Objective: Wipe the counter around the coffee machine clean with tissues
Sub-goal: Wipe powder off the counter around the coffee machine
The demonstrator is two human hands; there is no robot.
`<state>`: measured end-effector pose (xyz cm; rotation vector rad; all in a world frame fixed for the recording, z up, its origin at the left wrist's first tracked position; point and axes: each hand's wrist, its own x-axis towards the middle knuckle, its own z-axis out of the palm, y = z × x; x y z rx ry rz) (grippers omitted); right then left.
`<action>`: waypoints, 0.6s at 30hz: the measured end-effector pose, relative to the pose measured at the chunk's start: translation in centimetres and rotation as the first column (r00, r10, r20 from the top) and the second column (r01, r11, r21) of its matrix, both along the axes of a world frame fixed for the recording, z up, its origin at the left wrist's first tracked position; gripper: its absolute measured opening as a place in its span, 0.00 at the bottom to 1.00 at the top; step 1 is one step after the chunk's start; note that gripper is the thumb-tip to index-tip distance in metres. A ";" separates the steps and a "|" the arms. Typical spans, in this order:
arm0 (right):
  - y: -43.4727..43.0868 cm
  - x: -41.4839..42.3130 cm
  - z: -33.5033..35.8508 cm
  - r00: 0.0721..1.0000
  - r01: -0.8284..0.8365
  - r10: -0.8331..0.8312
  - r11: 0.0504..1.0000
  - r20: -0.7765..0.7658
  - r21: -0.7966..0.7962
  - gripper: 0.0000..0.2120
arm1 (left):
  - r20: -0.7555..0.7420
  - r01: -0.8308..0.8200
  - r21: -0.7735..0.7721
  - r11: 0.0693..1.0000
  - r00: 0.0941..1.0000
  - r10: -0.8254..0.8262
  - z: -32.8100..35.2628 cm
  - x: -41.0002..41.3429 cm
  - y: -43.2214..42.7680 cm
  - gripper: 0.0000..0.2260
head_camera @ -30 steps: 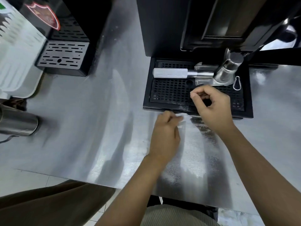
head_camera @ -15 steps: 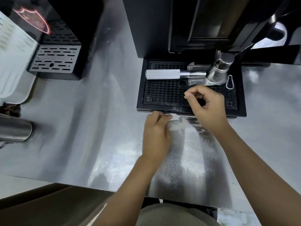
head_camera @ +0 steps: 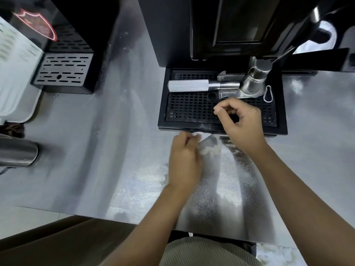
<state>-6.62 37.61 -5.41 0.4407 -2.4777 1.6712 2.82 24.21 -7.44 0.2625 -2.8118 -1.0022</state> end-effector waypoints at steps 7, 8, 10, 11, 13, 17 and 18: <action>0.1 -0.2 0.1 1.000 -0.003 0.003 1.000 0.025 -0.008 0.05 | 0.000 0.272 0.071 0.960 0.962 -0.273 0.5 -0.8 3.6 0.17; 0.1 -0.2 0.1 0.999 -0.004 0.004 1.000 0.035 -0.014 0.05 | -0.009 0.264 0.105 0.959 0.964 -0.265 0.7 -0.5 2.8 0.16; 0.2 -0.2 0.1 0.999 -0.004 0.005 1.000 0.050 -0.023 0.05 | -0.021 0.147 0.133 0.980 0.989 -0.145 1.1 0.4 0.5 0.15; 0.2 -0.2 0.1 0.999 -0.003 0.004 1.000 0.049 -0.022 0.05 | -0.017 0.061 0.131 0.989 0.998 -0.060 1.2 0.7 -0.9 0.15; 0.2 -0.2 0.0 0.999 -0.007 0.007 1.000 0.043 -0.021 0.05 | -0.001 -0.093 0.103 0.990 0.996 0.094 1.0 1.1 -2.9 0.16; 0.2 -0.1 -0.1 0.999 -0.010 0.010 1.000 0.041 -0.023 0.05 | -0.030 -0.083 0.062 0.995 0.996 0.085 0.2 0.5 -1.6 0.16; 0.2 -0.1 0.0 0.999 -0.008 0.009 1.000 0.045 -0.023 0.05 | -0.037 -0.049 0.074 0.996 0.998 0.052 0.1 0.4 -0.6 0.15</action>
